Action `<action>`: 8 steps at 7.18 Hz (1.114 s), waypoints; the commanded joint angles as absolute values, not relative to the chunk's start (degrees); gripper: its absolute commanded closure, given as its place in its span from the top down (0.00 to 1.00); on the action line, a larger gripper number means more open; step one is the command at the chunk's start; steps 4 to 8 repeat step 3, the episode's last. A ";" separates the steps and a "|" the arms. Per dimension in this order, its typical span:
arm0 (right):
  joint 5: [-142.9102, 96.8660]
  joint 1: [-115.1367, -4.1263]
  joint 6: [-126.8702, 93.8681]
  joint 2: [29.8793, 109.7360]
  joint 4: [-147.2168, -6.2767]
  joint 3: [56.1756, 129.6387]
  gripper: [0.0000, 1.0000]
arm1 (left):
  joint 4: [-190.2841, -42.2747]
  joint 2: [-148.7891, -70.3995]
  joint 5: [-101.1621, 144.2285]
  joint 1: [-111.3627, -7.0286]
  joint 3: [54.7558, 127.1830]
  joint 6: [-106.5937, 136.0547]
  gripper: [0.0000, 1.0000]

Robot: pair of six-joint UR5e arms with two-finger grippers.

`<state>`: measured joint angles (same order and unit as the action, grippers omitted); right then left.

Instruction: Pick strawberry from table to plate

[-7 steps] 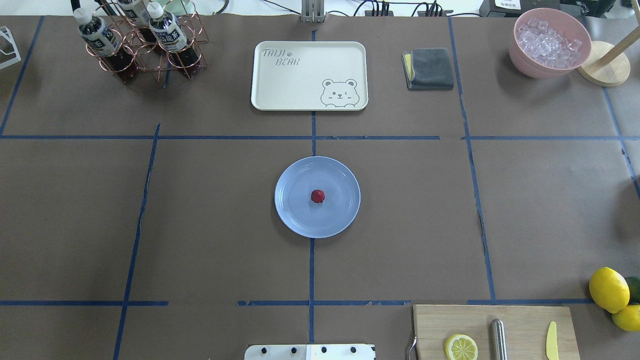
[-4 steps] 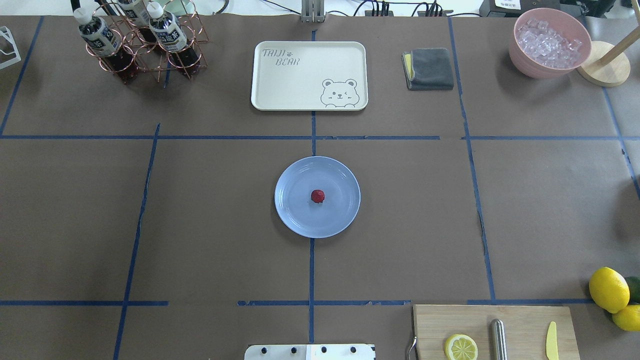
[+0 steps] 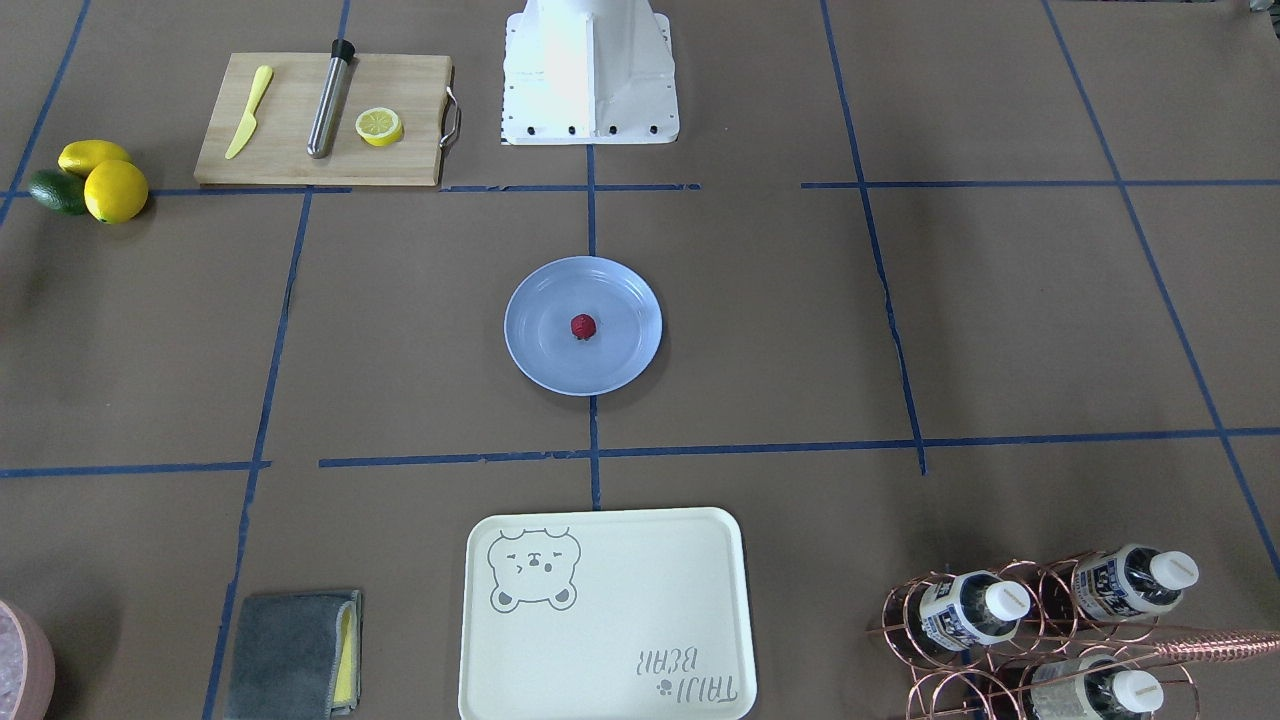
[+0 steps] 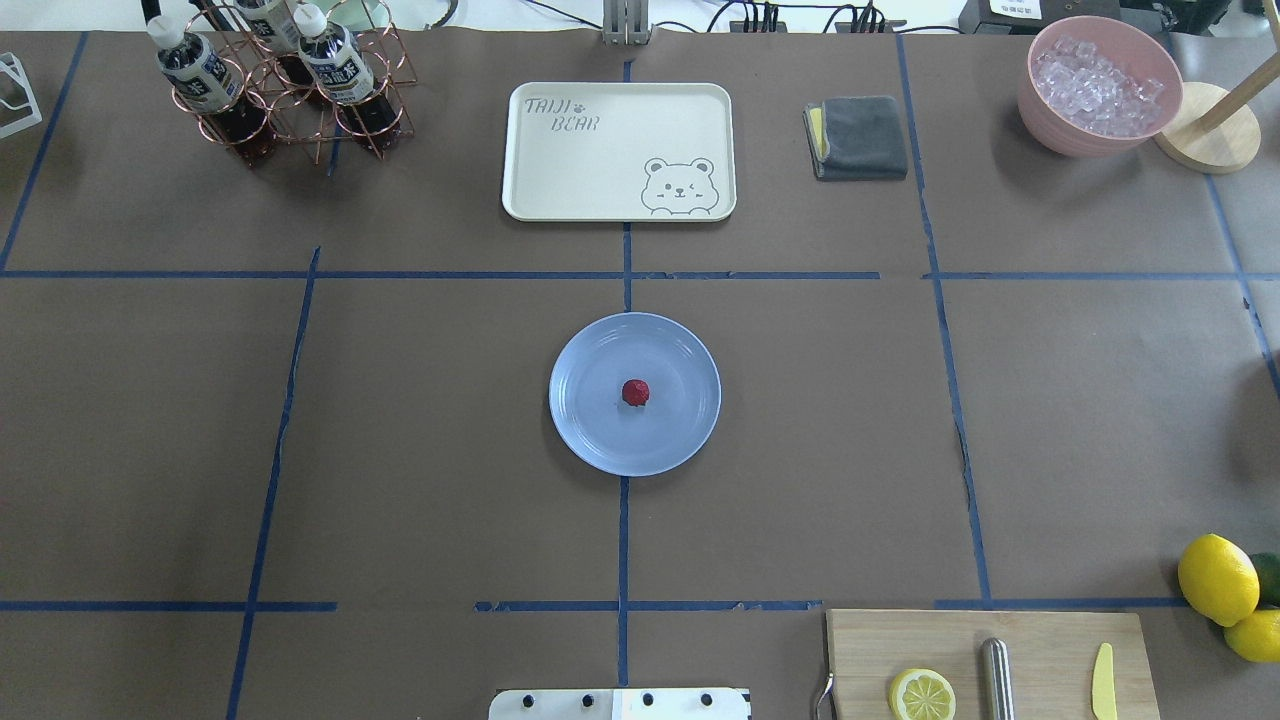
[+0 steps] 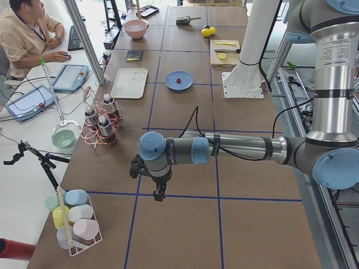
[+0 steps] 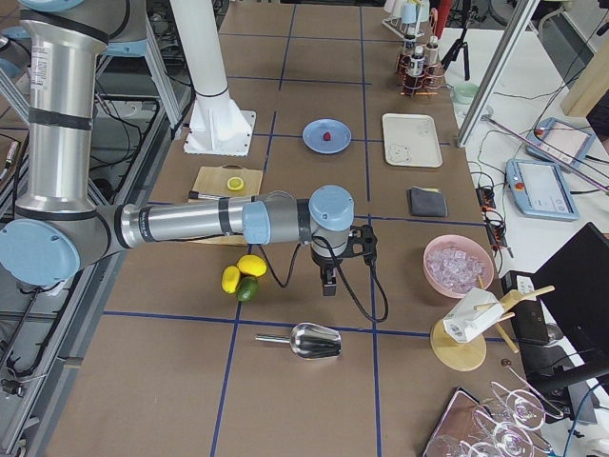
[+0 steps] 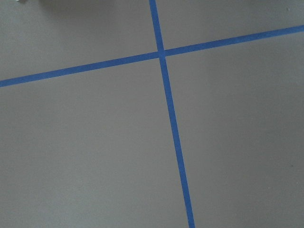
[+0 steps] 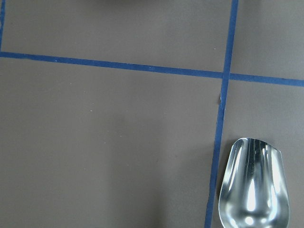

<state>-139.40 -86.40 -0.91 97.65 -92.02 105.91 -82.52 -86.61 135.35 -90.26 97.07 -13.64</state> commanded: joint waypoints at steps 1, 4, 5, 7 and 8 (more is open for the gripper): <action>-139.39 -86.40 -0.88 97.65 -92.02 106.00 1.00 | -82.53 -87.44 135.35 -90.26 97.03 -13.54 1.00; -139.39 -86.40 -0.97 97.65 -92.02 106.00 1.00 | -82.44 -87.89 135.53 -90.26 97.03 -13.27 1.00; -139.39 -86.40 -0.97 97.65 -92.02 106.00 1.00 | -82.44 -87.89 135.53 -90.26 97.03 -13.27 1.00; -139.39 -86.40 -0.97 97.65 -92.02 106.00 1.00 | -82.44 -87.89 135.53 -90.26 97.03 -13.27 1.00; -139.39 -86.40 -0.97 97.65 -92.02 106.00 1.00 | -82.44 -87.89 135.53 -90.26 97.03 -13.27 1.00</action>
